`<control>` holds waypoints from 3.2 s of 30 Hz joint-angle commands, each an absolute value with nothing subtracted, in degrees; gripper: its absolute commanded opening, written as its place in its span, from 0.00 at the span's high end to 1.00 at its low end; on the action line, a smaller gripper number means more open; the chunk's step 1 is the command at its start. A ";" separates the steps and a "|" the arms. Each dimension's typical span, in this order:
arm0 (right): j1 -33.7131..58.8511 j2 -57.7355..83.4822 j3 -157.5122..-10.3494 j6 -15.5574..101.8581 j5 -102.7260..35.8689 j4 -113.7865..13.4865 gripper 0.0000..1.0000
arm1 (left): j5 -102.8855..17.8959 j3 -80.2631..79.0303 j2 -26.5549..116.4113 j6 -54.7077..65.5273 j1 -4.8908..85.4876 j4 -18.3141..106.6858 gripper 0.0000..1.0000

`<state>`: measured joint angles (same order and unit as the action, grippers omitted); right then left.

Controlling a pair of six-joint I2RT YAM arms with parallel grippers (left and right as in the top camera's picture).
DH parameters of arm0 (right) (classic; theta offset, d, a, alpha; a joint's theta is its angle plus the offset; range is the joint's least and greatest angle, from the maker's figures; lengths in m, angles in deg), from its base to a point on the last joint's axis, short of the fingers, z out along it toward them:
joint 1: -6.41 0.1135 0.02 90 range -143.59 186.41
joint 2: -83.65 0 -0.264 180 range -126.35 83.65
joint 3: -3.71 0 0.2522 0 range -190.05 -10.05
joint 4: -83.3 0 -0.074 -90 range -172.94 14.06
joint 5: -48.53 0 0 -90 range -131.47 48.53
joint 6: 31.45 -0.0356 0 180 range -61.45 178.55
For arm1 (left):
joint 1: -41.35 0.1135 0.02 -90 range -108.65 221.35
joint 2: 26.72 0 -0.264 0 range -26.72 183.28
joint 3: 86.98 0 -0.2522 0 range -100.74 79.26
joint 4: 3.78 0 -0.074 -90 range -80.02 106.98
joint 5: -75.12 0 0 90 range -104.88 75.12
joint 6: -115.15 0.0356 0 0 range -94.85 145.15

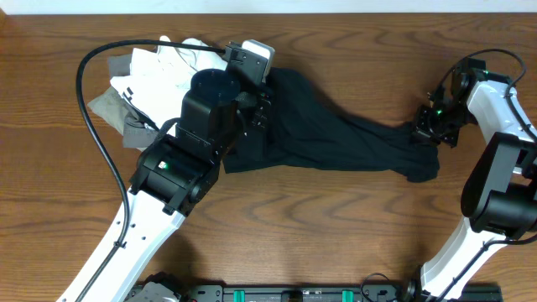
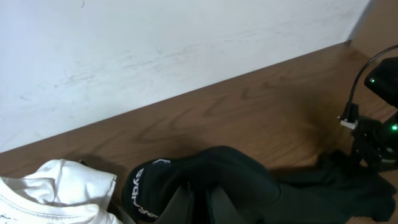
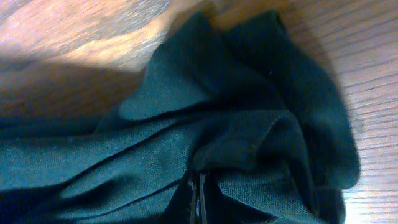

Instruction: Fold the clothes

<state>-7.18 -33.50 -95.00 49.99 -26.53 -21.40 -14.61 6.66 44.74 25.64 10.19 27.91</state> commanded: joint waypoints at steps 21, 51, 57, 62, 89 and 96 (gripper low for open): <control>-28.80 12.62 -99.42 37.90 -25.26 -28.81 0.99 | -13.97 -0.49 43.52 28.70 9.88 36.33 0.94; -34.15 15.03 -129.73 39.15 -21.48 -11.78 0.99 | 11.71 -31.72 40.28 43.30 -12.48 57.79 0.94; -34.15 13.21 -129.73 40.40 -21.94 -9.90 0.99 | 15.80 -31.72 42.69 44.46 -12.48 57.27 0.94; -34.15 13.43 -130.89 40.35 -21.51 -9.00 0.99 | 15.78 -31.74 42.43 44.72 -13.11 56.66 0.94; -34.04 8.47 -147.02 41.95 -27.60 8.09 0.99 | 23.29 -31.65 41.49 50.80 -21.15 58.60 0.94; -31.40 -2.26 -145.91 46.45 -25.46 9.68 0.97 | 5.39 -31.61 54.36 41.09 -1.13 58.75 0.95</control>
